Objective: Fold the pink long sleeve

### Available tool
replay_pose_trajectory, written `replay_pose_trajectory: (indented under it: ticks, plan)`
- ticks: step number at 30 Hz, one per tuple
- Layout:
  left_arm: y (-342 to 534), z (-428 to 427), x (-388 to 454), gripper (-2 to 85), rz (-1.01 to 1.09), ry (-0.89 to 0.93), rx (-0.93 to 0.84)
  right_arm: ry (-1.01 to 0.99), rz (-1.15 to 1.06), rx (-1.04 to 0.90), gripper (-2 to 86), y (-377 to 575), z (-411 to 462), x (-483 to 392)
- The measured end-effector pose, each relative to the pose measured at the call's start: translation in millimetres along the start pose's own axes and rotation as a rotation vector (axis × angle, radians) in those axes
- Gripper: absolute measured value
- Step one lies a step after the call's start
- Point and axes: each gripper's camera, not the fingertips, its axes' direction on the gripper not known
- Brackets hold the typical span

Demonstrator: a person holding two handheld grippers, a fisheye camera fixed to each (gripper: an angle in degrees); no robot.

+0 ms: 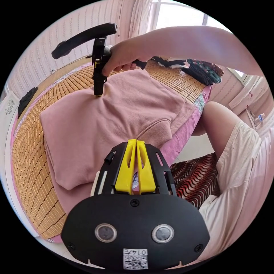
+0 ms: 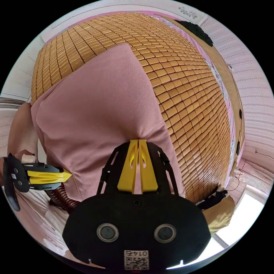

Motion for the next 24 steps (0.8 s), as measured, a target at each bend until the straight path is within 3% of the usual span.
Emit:
replay_pose_trajectory:
  ticks: [4,7,9,12,16,19,24]
  plan:
    - [3,-11,10,-1.0,0.035,-0.023,0.027,-0.089,0.009,0.018,-0.5,42,-34,8]
    - [5,-8,14,-1.0,0.032,0.007,0.024,-0.16,0.016,-0.066,-0.5,76,9,-4]
    - [5,-1,15,-0.9,0.041,0.013,0.003,-0.105,0.027,0.063,-0.5,107,-1,-3]
    - [7,-7,19,-0.8,0.086,0.009,0.012,-0.186,0.086,0.134,-0.7,163,-19,22]
    - [17,-28,27,0.4,0.099,0.116,0.176,-0.38,0.374,0.222,-0.2,295,-31,88]
    - [8,-31,40,9.2,0.13,0.137,0.254,-0.398,0.596,0.199,4.4,398,-25,127]
    - [-26,-20,77,14.6,0.224,0.196,0.24,-0.595,0.733,0.113,11.4,502,10,159]
